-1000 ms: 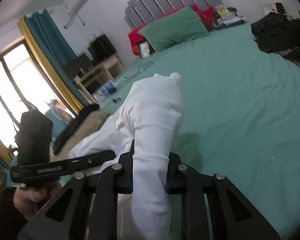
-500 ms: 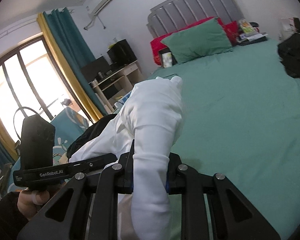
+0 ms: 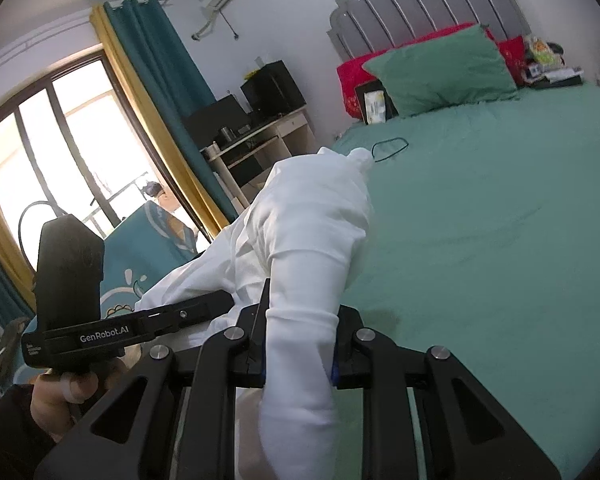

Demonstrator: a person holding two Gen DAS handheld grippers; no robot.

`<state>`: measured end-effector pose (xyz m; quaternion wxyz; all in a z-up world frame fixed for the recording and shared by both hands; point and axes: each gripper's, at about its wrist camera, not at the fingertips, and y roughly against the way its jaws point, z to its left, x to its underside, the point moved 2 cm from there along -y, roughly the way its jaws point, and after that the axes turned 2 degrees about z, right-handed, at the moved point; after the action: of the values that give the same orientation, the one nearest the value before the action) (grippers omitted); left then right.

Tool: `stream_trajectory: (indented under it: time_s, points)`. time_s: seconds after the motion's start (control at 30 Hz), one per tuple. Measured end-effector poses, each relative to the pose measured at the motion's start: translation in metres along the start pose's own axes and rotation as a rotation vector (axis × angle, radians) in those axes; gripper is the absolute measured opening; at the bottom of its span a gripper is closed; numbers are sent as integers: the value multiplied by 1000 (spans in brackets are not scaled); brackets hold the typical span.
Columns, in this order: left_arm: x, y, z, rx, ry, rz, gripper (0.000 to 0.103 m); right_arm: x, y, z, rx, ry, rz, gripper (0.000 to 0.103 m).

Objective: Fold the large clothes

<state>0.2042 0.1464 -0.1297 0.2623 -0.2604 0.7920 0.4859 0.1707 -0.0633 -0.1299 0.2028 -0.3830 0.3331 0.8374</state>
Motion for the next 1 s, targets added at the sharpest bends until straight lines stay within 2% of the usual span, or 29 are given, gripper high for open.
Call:
stream_trajectory:
  time_s: [0.23,0.4,0.5,0.57,0.6,0.67,0.73,0.8,0.93,1.0]
  points:
    - [-19,-40,40,-71,-46,36,21,9,-55,-27,4,-77,56,21]
    - [-3,-93,85,-96,87,161,22,29,-95,-55,22,-170,140,21]
    - [5,-104,96,-103,149,212,30,48,-107,-69,78,-187,196,25]
    - [3,-100,93,-118,141,211,30,50,-106,-74,76,-205,215,28]
    - [2,-96,89,-143,119,207,31,49,-106,-74,85,-193,233,35]
    - [4,-87,80,-177,79,205,31,48,-107,-72,121,-155,275,39]
    - [3,-79,75,-231,21,196,31,46,-103,-70,145,-123,291,46]
    - [-1,-63,72,-269,14,171,31,46,-97,-67,170,-88,294,53]
    - [-10,-34,62,-257,30,111,31,47,-85,-65,197,-56,323,54]
    - [-19,-24,54,-221,20,65,31,48,-75,-63,207,-45,334,54]
